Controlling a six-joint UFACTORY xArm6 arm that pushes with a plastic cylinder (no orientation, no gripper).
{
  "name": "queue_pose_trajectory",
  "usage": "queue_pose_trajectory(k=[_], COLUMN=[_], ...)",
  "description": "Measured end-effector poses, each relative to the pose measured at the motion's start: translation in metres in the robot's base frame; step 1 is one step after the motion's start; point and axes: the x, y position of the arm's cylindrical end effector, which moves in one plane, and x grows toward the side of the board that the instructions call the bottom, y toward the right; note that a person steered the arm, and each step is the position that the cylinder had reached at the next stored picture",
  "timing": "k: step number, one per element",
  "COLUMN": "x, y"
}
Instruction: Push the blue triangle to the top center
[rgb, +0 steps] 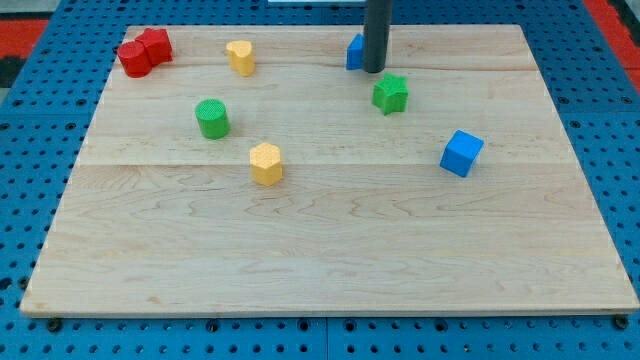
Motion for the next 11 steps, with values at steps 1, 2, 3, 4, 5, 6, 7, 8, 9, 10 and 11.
queue_pose_trajectory(k=[1, 2, 3, 4, 5, 6, 7, 8, 9, 10, 11], x=[-0.037, -0.046, -0.077, -0.07, -0.055, -0.05, -0.04, -0.04, -0.048, -0.078, -0.079], y=[-0.014, -0.034, -0.013, -0.02, -0.075, -0.094, -0.057, -0.156, -0.191, -0.177, -0.172])
